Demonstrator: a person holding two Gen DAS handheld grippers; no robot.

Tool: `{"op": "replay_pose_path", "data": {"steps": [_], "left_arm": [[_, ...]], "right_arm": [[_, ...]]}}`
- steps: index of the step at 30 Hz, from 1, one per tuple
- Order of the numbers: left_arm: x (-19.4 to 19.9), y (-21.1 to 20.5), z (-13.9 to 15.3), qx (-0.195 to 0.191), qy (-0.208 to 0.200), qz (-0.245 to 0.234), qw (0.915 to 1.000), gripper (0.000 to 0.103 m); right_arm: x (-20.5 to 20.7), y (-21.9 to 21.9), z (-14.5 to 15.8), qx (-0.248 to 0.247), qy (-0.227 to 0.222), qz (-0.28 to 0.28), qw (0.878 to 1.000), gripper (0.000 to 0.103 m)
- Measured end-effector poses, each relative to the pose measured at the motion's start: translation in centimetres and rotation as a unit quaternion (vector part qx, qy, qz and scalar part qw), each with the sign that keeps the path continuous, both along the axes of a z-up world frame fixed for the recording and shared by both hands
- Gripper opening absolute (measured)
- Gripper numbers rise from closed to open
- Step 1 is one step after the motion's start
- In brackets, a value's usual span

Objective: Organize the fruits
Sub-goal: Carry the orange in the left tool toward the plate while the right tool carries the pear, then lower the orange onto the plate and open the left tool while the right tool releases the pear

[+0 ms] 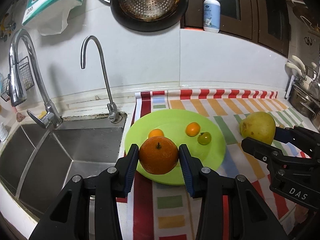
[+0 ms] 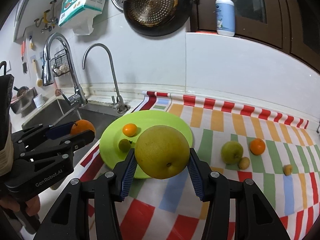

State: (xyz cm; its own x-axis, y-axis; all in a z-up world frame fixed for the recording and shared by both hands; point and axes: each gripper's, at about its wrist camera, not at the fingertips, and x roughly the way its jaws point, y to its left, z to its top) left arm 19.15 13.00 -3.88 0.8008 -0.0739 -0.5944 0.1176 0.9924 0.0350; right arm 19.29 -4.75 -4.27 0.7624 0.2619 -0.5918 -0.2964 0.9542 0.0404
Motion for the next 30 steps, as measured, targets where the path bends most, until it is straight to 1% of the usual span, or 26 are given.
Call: {"op": "replay_pose_path", "data": {"steps": [8,14,21,27,29,30], "left_arm": [[2.5,1.0,-1.6,0.007,0.017,-0.007,0.9998,0.041],[4.9,1.5,-3.2,0.004,0.037,-0.012,0.9992,0.041],[7.2,1.9,-4.4,0.003,0.052,-0.024,0.9983,0.041],[8.7,2.1,-5.2,-0.005,0.061,-0.034,0.9975,0.041],[9.2,2.2,-5.4,-0.012,0.071,-0.032,0.9969,0.041],[9.4,2.3,-5.4,-0.017,0.078,-0.032,0.9963,0.043]], "right_arm": [[2.4,2.0,-1.3,-0.005,0.018,0.012,1.0,0.051],[4.4,3.0,-2.5,-0.01,0.033,0.019,0.999,0.051],[6.8,3.8,-3.9,-0.014,0.052,0.027,0.998,0.051],[8.4,4.5,-5.0,-0.016,0.066,0.037,0.997,0.051],[9.2,4.7,-5.3,-0.015,0.078,0.043,0.996,0.051],[9.6,4.7,-5.4,-0.014,0.083,0.044,0.995,0.051]]}}
